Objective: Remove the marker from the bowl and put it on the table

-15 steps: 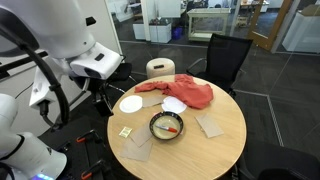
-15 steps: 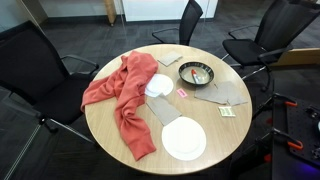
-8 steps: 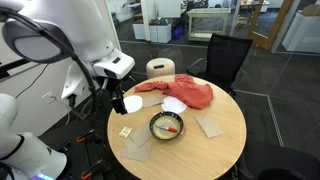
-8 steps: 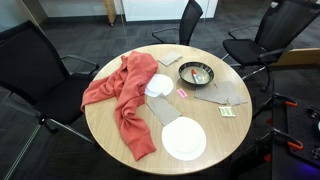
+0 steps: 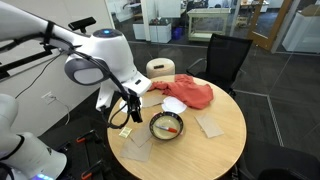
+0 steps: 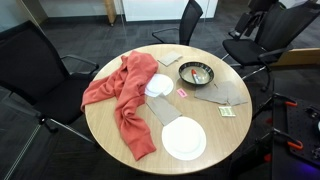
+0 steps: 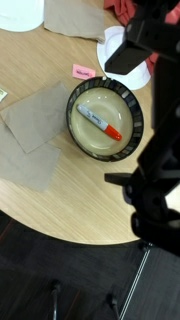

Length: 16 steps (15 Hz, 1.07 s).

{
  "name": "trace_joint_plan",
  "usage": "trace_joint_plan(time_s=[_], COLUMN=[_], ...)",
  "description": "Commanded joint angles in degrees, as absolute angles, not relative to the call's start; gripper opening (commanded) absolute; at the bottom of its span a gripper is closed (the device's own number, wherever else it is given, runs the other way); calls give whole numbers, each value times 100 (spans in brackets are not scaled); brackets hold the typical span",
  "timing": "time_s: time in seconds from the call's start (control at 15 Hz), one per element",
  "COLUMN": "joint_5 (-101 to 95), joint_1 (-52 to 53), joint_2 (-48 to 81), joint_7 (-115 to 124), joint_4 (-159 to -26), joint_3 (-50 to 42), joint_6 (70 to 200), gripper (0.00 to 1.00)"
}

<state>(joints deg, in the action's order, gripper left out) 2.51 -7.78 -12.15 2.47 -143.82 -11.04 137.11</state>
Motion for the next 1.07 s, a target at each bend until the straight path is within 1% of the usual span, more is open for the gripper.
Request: trace_joint_plan(time_s=[0.0, 0.47, 0.53, 0.67, 1.0], joint_5=[503, 478, 404, 412, 425], joint_1=[-782, -624, -674, -609, -596], joint_2=[-431, 925, 657, 904, 1031], joint_7=[585, 1393, 1179, 1287, 1461], joint_4=[-14339, -14250, -14357, -14316, -14162], joint_3=[-970, -767, -819, -814, -864], joint_6=[14554, 16173, 15890, 16096, 16137], gripper=[100, 100, 100, 100, 100])
